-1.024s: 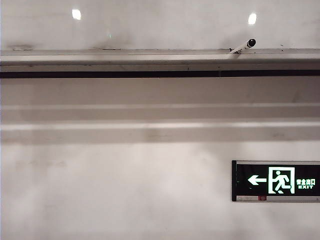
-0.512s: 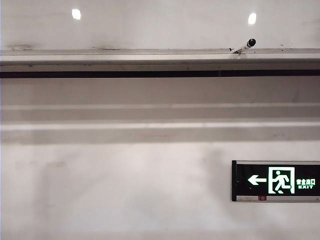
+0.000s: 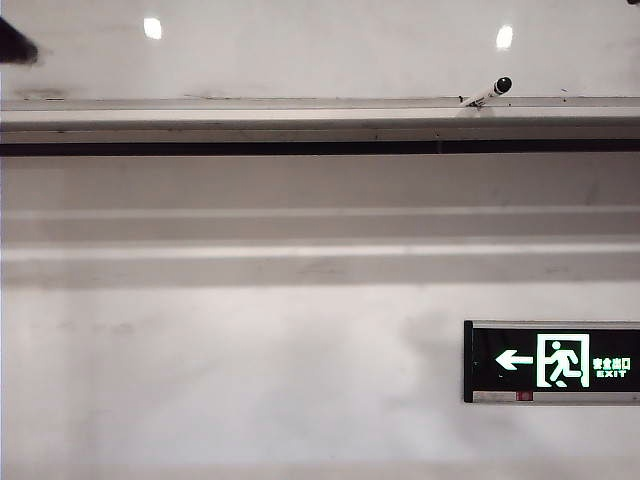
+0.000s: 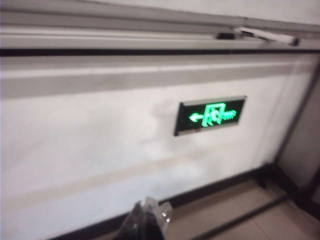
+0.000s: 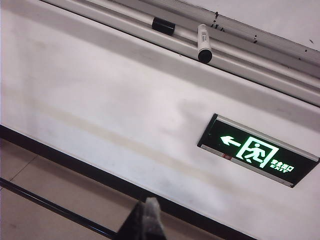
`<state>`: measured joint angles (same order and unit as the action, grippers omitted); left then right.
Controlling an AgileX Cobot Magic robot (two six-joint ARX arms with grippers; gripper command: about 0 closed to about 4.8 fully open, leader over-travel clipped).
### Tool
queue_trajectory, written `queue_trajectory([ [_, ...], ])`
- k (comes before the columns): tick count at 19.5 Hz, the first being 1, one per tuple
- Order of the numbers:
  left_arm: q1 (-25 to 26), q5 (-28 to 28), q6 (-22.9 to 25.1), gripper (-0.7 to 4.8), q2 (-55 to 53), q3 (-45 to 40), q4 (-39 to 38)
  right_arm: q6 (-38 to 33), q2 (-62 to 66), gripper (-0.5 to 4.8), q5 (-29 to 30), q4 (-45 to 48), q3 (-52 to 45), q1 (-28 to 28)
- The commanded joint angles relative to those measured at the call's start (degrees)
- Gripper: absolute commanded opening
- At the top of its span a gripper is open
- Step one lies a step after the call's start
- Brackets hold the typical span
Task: Wipe the whiteboard clean using the black magnetic whiteboard eraser attached to the whiteboard.
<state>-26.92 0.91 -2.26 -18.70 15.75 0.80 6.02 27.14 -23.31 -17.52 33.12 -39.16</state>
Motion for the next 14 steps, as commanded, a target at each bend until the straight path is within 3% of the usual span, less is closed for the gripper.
queue_trajectory([
  [1,0.0,-0.9,-0.1,-0.06,0.0,-1.0,4.0,-0.2,-0.1,0.09,0.1,0.6,0.3,0.0],
  [7,1.0,-1.0,0.9,-0.06,3.3,-3.0,4.9,-0.2,-0.1,0.10,0.1,0.6,0.3,0.0],
  [9,5.0,0.9,0.8,-0.06,7.4,-6.4,6.2,-0.2,-0.1,0.10,0.1,0.6,0.3,0.0],
  [14,21.4,4.3,0.7,-0.06,16.6,-11.4,4.2,-0.2,-0.1,0.10,0.1,0.6,0.3,0.0],
])
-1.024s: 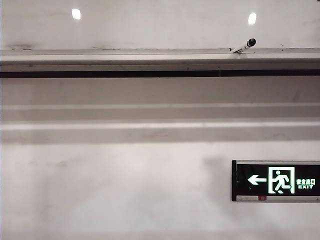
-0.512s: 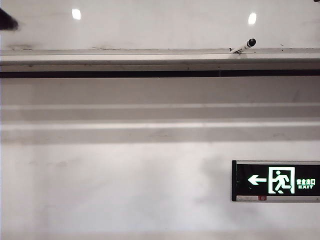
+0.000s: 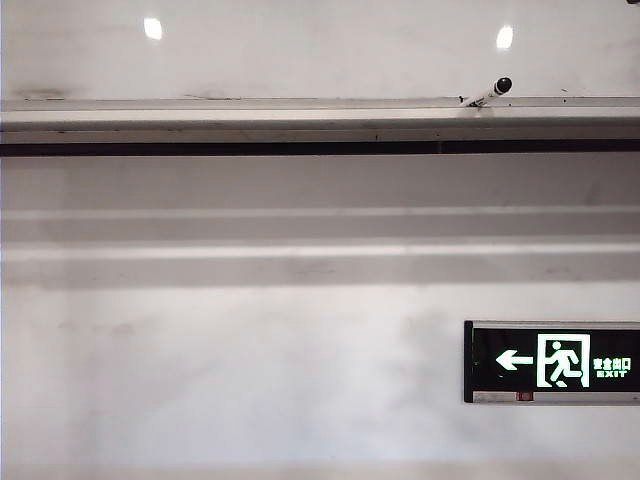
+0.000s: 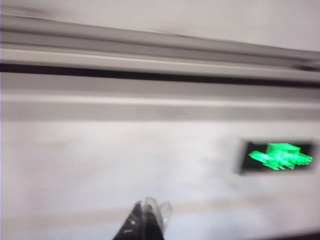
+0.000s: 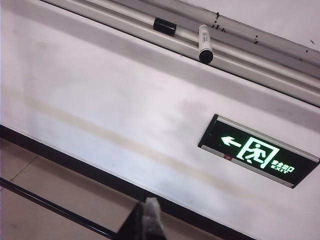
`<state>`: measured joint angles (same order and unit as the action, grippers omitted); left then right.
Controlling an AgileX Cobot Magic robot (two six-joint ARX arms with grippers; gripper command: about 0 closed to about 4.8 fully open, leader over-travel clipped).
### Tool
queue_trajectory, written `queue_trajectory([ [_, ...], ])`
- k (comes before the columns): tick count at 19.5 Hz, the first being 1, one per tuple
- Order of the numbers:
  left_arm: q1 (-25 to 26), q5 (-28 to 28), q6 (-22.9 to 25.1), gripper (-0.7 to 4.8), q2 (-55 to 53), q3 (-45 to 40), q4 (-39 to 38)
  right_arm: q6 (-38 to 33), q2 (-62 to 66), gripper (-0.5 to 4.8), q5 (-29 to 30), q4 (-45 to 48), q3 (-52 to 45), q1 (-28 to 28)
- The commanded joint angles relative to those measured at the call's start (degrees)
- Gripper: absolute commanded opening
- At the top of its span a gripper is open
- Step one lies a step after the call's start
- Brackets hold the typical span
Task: Wipe the whiteboard clean using the black magnetic whiteboard eraser attached to the whiteboard.
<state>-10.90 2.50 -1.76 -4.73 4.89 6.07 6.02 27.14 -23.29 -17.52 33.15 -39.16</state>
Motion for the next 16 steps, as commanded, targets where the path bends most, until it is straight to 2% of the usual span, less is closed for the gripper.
queue_trajectory([
  [1,6.9,2.7,0.3,-0.06,3.3,-0.6,-2.3,-0.2,-0.1,0.10,0.1,0.6,0.3,0.0],
  [3,11.8,2.8,2.2,-0.06,4.6,-1.1,-5.9,-0.2,-0.1,0.10,0.1,0.7,0.3,0.0],
  [6,14.5,2.7,3.8,-0.06,4.6,-2.6,-6.2,-0.2,-0.1,0.10,0.1,0.6,0.3,0.0],
  [7,14.4,2.7,5.1,-0.06,4.6,-4.5,-4.7,-0.2,-0.1,0.10,0.1,0.6,0.3,0.0],
  [8,14.2,2.5,6.6,-0.06,4.6,-4.5,-6.4,-0.2,-0.1,0.10,0.1,0.6,0.3,0.0],
  [10,13.3,0.5,7.1,-0.06,4.6,-4.5,-6.7,-0.2,-0.1,0.10,0.1,0.6,0.3,0.0],
  [13,8.9,-5.1,7.4,-0.06,4.6,-4.5,-6.7,-0.2,-0.1,0.10,0.1,0.6,0.3,0.0],
  [16,7.9,-5.3,7.3,-0.06,4.6,-4.5,-6.7,-0.2,-0.1,0.10,0.1,0.6,0.3,0.0],
])
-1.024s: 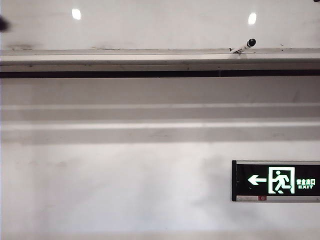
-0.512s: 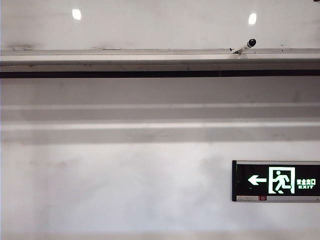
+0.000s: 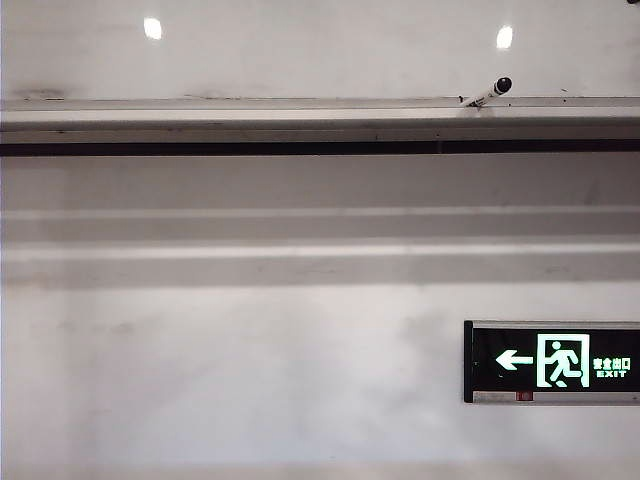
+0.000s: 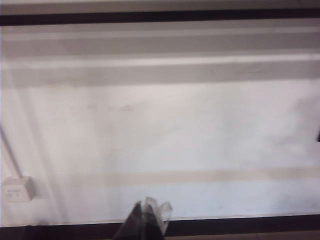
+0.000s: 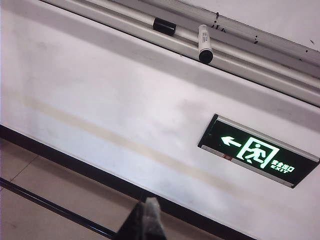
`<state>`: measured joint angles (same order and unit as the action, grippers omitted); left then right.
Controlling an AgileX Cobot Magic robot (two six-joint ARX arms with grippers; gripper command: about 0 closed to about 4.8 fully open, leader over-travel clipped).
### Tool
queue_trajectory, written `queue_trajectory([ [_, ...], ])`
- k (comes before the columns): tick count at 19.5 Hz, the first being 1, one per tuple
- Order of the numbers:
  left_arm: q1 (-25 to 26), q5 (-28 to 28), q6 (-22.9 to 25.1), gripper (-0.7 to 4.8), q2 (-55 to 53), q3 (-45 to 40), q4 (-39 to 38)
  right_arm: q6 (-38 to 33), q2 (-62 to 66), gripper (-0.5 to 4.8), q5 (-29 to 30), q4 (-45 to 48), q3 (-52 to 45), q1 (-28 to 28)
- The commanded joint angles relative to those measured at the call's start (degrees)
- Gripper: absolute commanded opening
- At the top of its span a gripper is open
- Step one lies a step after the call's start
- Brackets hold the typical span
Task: Wipe the whiteboard clean using the black magnetic whiteboard eraser attached to the whiteboard.
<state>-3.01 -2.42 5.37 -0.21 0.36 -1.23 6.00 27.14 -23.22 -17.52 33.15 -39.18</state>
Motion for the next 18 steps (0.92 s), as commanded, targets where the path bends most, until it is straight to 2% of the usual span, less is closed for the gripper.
queue_trajectory([
  [1,0.0,-0.3,0.2,-0.05,0.1,0.0,0.7,-0.2,-0.1,0.10,0.0,0.6,0.3,0.0],
  [10,0.0,-0.2,0.2,-0.01,0.1,0.0,0.5,-0.2,-0.1,0.10,0.0,0.6,0.3,0.0],
  [11,0.0,-0.2,0.2,-0.01,0.1,0.0,0.5,0.0,-0.5,0.10,3.4,1.9,-0.9,0.2],
  [12,0.0,-0.2,0.2,-0.01,0.1,0.0,0.5,0.0,-3.6,0.10,3.3,2.4,-2.1,1.0],
  [13,0.0,0.1,0.2,-0.01,0.1,0.0,0.5,0.0,-5.8,0.11,0.4,1.9,-3.0,1.7],
  [15,0.0,-0.1,0.2,-0.01,0.0,0.0,-0.1,0.0,-9.7,0.11,2.8,-1.4,-3.3,1.8],
  [18,-0.1,0.2,0.2,-0.01,-0.1,0.0,0.0,0.0,-15.2,0.11,1.0,-4.4,-3.3,1.9],
])
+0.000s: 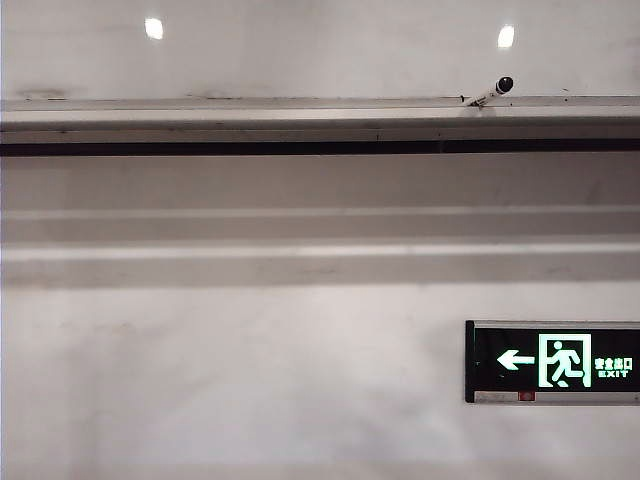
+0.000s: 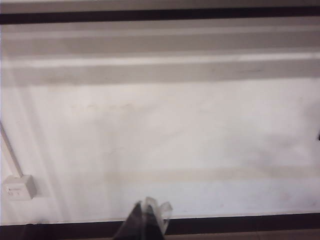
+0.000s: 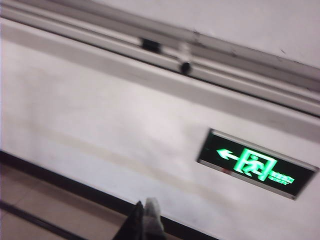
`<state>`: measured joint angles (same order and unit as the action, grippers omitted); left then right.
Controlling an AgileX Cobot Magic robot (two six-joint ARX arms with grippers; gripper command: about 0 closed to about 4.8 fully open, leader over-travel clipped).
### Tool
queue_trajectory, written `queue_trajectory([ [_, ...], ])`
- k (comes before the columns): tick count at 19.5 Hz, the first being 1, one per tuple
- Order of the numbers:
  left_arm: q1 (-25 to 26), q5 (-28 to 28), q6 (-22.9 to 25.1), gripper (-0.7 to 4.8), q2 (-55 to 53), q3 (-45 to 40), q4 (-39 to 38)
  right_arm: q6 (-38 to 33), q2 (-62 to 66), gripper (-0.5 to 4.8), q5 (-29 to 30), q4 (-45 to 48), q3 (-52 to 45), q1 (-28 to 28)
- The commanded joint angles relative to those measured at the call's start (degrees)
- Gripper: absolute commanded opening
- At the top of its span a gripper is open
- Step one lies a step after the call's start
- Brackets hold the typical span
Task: Wipe the whiteboard clean using the black magnetic whiteboard eraser attached to the whiteboard.
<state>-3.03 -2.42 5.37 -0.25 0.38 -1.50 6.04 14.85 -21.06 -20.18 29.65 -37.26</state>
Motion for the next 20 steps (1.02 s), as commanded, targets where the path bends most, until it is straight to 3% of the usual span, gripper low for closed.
queue_trajectory([
  [1,0.0,-0.2,0.2,-0.01,0.0,0.0,0.3,0.0,-4.4,0.11,-2.0,-2.0,0.2,0.0],
  [7,0.0,0.1,0.2,-0.01,0.0,0.0,0.3,-0.1,-14.2,0.12,-8.5,-1.8,-0.9,0.2],
  [9,0.0,0.0,0.2,-0.01,0.0,0.0,0.3,0.0,-14.7,0.12,-8.2,-0.9,-4.2,4.4],
  [10,0.0,0.1,0.2,-0.01,0.0,0.0,0.3,0.0,-14.6,0.12,-5.0,0.3,-6.1,7.2],
  [12,0.0,0.1,0.2,-0.01,0.0,0.0,0.3,0.0,-14.4,0.12,8.2,3.7,-10.7,16.4],
  [13,0.0,0.1,0.2,-0.01,0.0,0.0,0.3,0.0,-14.3,0.12,18.3,4.0,-12.2,22.8],
  [15,0.0,0.1,0.2,-0.01,0.0,0.0,0.3,0.0,-14.4,0.12,26.0,6.3,-14.8,31.9],
  [18,0.0,0.0,0.2,-0.01,0.0,0.0,0.3,-0.1,-14.5,0.12,28.9,15.2,-21.1,40.0],
  [20,0.0,0.1,0.2,-0.01,0.0,0.0,0.3,-0.1,-14.6,0.12,25.1,19.6,-24.2,40.9],
])
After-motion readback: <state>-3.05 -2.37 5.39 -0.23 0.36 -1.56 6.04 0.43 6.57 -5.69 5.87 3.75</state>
